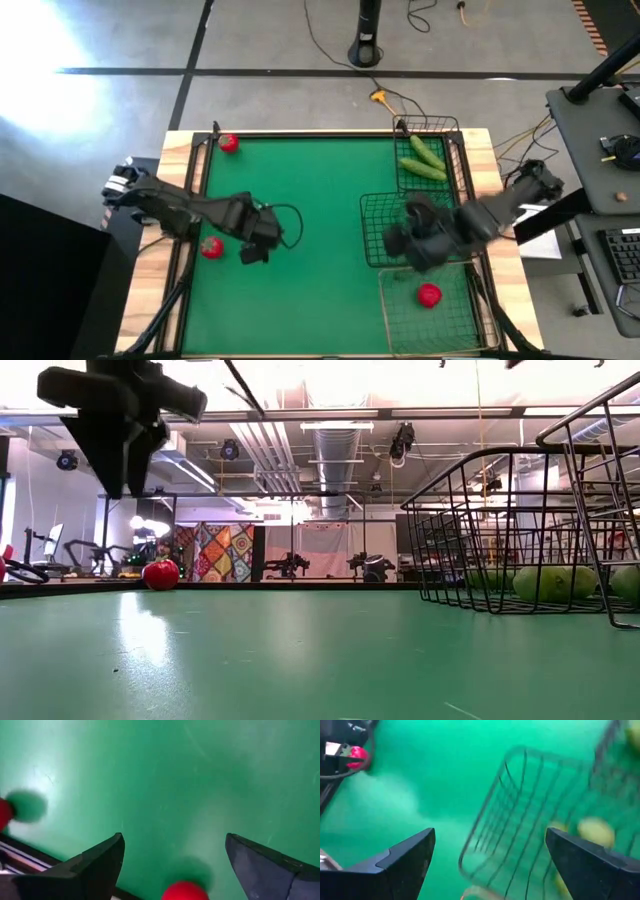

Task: Sort produce into baskets
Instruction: Put the bottom tomato into the gold wire basket

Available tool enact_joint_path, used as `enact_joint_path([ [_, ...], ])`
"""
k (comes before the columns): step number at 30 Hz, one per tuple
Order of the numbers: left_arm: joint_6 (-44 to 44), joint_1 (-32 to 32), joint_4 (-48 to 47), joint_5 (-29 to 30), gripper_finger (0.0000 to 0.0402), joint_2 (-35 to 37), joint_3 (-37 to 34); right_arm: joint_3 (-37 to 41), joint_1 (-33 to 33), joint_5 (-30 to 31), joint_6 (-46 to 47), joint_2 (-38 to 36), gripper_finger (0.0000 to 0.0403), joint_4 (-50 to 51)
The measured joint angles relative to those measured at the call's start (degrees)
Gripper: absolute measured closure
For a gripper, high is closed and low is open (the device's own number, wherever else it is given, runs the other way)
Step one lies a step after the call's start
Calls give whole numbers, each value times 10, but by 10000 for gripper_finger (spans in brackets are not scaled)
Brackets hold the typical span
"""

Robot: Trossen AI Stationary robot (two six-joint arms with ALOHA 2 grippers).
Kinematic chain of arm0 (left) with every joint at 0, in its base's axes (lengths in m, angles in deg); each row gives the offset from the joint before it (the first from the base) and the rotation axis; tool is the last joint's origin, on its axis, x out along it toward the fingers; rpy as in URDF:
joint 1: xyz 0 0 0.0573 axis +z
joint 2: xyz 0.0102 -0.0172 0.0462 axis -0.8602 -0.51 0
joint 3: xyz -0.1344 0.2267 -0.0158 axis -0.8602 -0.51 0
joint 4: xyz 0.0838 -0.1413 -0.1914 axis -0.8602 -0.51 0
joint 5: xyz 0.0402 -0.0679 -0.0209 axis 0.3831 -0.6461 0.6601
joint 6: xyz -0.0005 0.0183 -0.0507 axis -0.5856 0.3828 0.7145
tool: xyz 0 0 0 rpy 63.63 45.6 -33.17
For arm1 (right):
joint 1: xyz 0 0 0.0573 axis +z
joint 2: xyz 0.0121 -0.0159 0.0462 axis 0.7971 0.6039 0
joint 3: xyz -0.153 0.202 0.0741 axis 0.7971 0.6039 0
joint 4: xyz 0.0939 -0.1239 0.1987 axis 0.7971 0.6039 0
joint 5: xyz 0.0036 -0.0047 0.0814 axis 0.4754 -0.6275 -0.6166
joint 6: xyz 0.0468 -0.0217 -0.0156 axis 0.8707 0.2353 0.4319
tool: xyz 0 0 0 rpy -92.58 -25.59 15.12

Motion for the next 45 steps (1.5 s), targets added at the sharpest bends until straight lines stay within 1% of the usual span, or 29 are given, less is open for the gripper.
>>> enact_joint_path([
  [3, -33, 32, -14, -66, 75, 15, -20, 0, -66, -1, -146, -2, 30, -52],
  [7, -52, 49, -14, -88, 71, 37, -65, 0, -139, -4, -307, 2, 30, -130],
  [12, -72, 52, -12, -145, 46, 49, -128, 0, -195, -19, -411, 14, 30, -214],
  [16, -70, 52, -13, -215, 27, 48, -182, 0, -217, -20, -429, 28, 30, -252],
  [18, -68, 50, -13, -234, 22, 48, -203, 0, -225, -19, -449, 37, 30, -271],
  [22, -65, 49, -10, -229, 18, 47, -222, 0, -242, -20, -470, 54, 30, -296],
  [29, -73, 48, -6, -233, 18, 27, -222, 1, -246, -26, -462, 75, 30, -312],
  [33, -88, 48, 5, -263, 18, 1, -222, 1, -246, -50, -443, 84, 30, -313],
  [39, -113, 47, 9, -270, 18, -51, -229, 1, -230, -51, -424, 90, 30, -314],
  [45, -132, 47, 10, -270, 30, -77, -234, 1, -227, -51, -419, 90, 30, -314],
])
